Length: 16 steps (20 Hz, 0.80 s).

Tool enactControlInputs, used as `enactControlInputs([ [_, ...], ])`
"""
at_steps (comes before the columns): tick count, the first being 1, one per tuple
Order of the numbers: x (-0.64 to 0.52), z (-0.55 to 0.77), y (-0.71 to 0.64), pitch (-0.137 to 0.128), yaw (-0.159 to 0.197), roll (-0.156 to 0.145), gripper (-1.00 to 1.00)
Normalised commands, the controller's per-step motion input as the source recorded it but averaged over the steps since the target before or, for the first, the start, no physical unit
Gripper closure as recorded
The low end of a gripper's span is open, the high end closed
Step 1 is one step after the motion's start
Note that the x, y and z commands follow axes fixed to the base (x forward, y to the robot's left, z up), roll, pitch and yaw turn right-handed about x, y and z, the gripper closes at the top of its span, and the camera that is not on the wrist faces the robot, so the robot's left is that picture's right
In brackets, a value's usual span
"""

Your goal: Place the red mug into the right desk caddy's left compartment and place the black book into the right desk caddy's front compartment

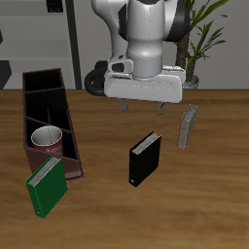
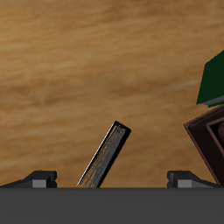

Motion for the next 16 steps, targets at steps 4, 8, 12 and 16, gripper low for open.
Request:
enactControlInputs([
  [4,0.1,-0.11,0.04,0.008,-0.056,-0.006,-1.0],
  [8,0.1,-0.18,0.04,0.017,-0.045,0.004,-1.0],
  [12,0.07,-0.1,-0.09,0.004,-0.066,-0.024,-1.0],
  [16,0.03,-0.11,-0.08,0.008,-0.025,-0.001,-1.0],
])
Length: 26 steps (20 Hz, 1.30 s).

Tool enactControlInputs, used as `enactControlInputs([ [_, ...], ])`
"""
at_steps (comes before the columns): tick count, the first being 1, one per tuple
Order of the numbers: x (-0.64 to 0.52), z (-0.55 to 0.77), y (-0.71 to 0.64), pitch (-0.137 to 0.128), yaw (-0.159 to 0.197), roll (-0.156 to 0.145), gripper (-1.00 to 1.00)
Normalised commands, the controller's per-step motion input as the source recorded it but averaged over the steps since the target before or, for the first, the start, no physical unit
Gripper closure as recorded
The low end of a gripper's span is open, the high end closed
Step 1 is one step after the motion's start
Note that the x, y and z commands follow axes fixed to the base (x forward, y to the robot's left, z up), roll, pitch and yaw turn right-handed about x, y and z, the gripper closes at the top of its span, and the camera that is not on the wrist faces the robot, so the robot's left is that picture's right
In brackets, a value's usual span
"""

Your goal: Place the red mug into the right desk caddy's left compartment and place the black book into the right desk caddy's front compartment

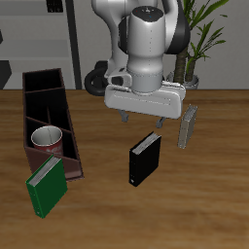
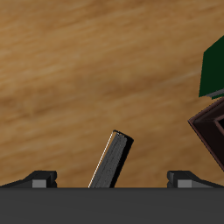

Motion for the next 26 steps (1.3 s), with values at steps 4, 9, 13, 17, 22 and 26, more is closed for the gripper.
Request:
enactControlInputs([
  [4,0.0,-0.16,-0.16,0.013,-0.019,-0.012,-1.0],
  [9,0.08,-0.23,-0.12,0.027,-0.047,-0.027,-1.0],
  [13,0.05,-0.19,0.02,0.017,-0.032,-0.005,-1.0],
  [17,0.06,-0.24,0.03,0.028,-0.028,-0.011,-1.0],
  [22,0.0,-0.15,-0.01,0.013,-0.035,-0.002,-1.0],
  [26,0.0,-0.27,-0.06,0.019,-0.019,-0.003,-1.0],
])
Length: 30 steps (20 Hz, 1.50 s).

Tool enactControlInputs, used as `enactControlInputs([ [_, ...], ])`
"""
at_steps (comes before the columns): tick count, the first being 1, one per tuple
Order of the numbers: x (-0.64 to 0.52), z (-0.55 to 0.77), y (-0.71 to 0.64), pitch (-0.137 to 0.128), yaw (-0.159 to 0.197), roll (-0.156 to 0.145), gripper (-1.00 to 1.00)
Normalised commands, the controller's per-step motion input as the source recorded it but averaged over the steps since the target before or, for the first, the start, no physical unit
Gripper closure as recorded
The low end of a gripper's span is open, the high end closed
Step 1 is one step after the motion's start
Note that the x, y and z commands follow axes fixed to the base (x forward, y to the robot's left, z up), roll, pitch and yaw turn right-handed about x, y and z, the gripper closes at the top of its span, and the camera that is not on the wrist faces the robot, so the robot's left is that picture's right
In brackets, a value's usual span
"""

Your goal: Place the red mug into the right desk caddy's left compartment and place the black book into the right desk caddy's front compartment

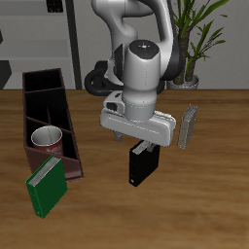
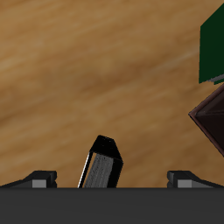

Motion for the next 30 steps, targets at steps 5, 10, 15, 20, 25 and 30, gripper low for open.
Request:
enactControlInputs([
  [5,-0.02,-0.22,0.03,0.022,-0.015,0.001,-1.0],
  [10,0.0,-0.3,0.1,0.055,-0.013,0.028,1.0],
  [15,-0.03,-0.08,0.02,0.038,-0.041,0.018,1.0],
  [20,-0.09,0.11,-0.04,-0.009,0.003,0.002,1.0],
  [25,-0.14,0.21,-0.14,-0.001,0.064,-0.021,1.0],
  [30,-0.38,0.37,-0.13,-0.004,0.163,-0.01,1.0],
])
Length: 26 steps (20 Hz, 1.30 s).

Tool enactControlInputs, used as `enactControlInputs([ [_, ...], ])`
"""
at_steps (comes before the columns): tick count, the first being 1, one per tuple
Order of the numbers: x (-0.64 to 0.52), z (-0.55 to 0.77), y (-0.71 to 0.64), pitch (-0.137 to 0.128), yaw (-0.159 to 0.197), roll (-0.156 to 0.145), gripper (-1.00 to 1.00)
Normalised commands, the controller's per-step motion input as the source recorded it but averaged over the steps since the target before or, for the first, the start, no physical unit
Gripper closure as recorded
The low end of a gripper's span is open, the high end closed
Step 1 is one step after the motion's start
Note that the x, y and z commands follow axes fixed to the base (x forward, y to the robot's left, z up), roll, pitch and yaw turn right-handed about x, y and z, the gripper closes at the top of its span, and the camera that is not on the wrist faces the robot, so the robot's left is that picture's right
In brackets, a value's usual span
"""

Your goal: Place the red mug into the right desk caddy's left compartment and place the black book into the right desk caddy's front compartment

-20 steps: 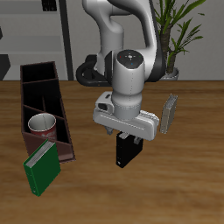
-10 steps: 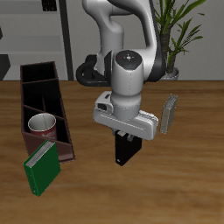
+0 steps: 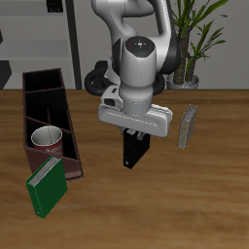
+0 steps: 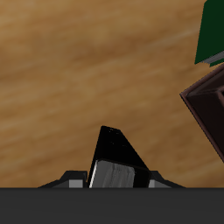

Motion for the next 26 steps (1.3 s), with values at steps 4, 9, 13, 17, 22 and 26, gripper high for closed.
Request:
enactControlInputs([
  [4,-0.27,0.26,-0.13,-0.007,0.089,-0.005,1.0],
  [9,-0.4,0.31,-0.11,0.024,0.122,0.006,1.0],
  [13,-0.35,0.24,-0.2,0.017,0.146,-0.001,1.0],
  [17,-0.27,0.15,-0.28,0.009,0.118,-0.045,1.0],
  [22,-0.25,0.12,-0.21,-0.005,0.073,-0.023,1.0],
  [26,-0.31,0.08,-0.2,0.02,0.118,-0.023,1.0],
])
